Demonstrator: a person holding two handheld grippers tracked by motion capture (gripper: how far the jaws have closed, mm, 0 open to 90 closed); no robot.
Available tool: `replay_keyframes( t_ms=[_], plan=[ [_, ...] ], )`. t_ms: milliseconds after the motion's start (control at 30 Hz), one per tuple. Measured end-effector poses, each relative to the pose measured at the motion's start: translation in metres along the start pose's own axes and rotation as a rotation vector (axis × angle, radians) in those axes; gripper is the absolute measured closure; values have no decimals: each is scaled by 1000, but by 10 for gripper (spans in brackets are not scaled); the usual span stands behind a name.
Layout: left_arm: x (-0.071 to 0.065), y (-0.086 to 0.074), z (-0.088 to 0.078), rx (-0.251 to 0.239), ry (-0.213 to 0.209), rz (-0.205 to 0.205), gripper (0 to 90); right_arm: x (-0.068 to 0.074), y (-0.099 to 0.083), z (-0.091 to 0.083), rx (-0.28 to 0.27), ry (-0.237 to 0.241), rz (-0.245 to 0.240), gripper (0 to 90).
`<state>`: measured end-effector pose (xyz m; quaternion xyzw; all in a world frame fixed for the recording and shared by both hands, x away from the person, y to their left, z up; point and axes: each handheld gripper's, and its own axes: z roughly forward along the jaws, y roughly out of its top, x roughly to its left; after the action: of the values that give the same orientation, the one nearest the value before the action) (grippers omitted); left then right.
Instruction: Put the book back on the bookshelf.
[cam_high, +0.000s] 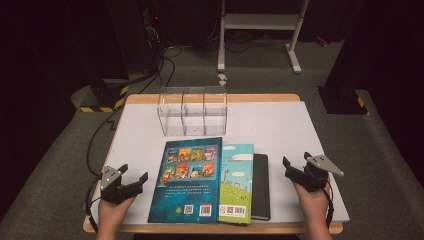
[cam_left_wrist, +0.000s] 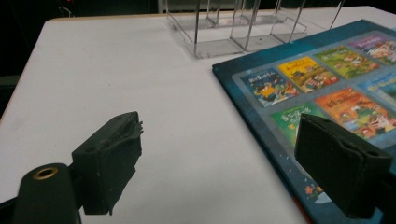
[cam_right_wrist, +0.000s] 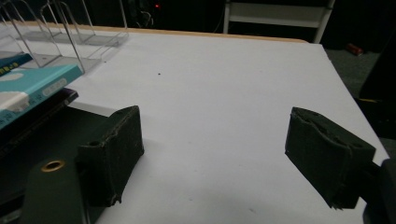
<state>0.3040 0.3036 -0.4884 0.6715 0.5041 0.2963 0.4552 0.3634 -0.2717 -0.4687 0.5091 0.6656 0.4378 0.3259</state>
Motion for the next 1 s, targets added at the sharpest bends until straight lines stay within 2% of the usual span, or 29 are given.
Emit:
replay_keyframes(
  t_ms=[67, 167, 267, 333, 367, 400, 433, 467, 533, 600, 667, 700, 767, 833, 867, 900, 967, 1000],
  plan=[
    [-1, 3, 1, 7, 1, 0, 150, 0, -3, 2, 11, 7, -2, 183],
    [-1, 6, 1, 5, -28, -26, 150, 2, -8, 3, 25, 15, -20, 176],
    [-3, 10, 4, 12, -56, -31, 150, 3, -12, 3, 7, 23, -30, 170],
    [-4, 11, 7, 9, -90, -46, 150, 4, -15, 4, -15, 30, -27, 145],
    [-4, 11, 8, 1, -111, -60, 153, 4, -16, 4, -14, 13, -39, 148],
    [-4, 11, 10, 3, -148, -78, 156, 4, -17, 4, -7, -2, -45, 147],
    [-6, 14, 13, 30, -190, -90, 156, 4, -18, 4, -3, -12, -39, 141],
    [-10, 18, 15, 65, -199, -61, 147, 4, -18, 2, -4, -12, -24, 139],
    [-18, 23, 18, 77, -189, 10, 142, 5, -15, -1, -16, -27, -28, 140],
    [-22, 21, 23, 118, -175, 33, 142, 6, -12, -1, -6, -47, -15, 139],
    [-24, 14, 27, 190, -188, 34, 142, 5, -9, -1, -12, -30, 52, 137],
    [-24, 11, 28, 208, -194, 22, 139, 5, -7, 1, -15, -22, 75, 136],
    [-23, 8, 31, 239, -195, -2, 142, 4, -5, 4, -1, -35, 57, 137],
    [-23, 6, 35, 290, -183, -12, 144, 4, -6, 4, -4, -27, 64, 145],
    [-23, 5, 36, 305, -186, -31, 147, 6, -10, 4, -10, -19, 58, 149],
    [-24, 4, 37, 322, -201, -66, 148, 9, -13, 5, -10, -14, 41, 148],
    [-27, 4, 39, 338, -229, -132, 159, 18, -18, 4, -1, -13, -37, 146],
    [-31, 4, 41, 350, -224, -149, 159, 21, -20, 3, -2, -12, -57, 147]
  ],
)
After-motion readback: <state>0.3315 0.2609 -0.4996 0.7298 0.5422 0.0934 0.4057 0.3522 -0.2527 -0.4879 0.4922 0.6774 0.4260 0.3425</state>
